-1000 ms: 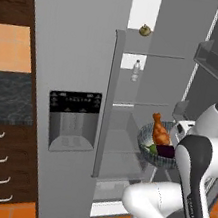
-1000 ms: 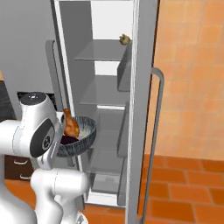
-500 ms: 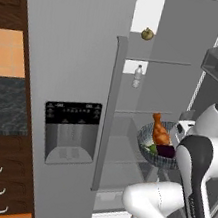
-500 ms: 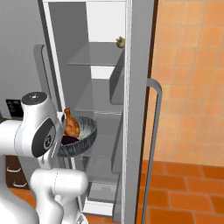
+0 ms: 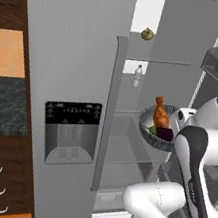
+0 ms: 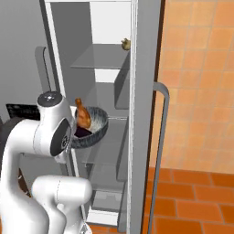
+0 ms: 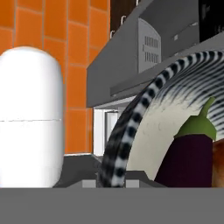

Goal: Pick the chicken drumstick and eggplant from their plates and place them in the bowl. Then put the bowl in the fridge.

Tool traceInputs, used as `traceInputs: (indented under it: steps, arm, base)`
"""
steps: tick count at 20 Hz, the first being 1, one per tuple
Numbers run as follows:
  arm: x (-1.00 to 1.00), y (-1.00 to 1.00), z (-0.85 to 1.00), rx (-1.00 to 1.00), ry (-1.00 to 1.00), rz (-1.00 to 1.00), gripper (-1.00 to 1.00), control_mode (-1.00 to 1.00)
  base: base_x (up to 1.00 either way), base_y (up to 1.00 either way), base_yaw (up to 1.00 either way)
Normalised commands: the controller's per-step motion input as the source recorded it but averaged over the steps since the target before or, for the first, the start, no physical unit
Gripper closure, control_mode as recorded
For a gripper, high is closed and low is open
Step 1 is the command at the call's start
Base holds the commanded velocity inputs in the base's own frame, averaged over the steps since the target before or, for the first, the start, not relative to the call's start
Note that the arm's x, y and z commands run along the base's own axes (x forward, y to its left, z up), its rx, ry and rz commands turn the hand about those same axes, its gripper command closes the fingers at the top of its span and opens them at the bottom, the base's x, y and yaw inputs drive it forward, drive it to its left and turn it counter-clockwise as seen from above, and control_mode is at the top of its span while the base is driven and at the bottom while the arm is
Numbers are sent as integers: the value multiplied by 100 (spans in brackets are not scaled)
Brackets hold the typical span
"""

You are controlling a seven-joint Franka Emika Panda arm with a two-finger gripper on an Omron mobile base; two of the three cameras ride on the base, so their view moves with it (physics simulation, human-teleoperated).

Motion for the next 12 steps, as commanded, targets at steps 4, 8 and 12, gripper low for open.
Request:
traceInputs:
  steps: [4,8,12]
  arm:
    - [100,-3,32,9,-5,0,100,-100]
    - [100,6,11,5,0,-1,100,-100]
    - [52,11,-52,0,-11,-4,100,-100]
  base:
    - [0,0,0]
    - [0,0,0]
    - [0,0,0]
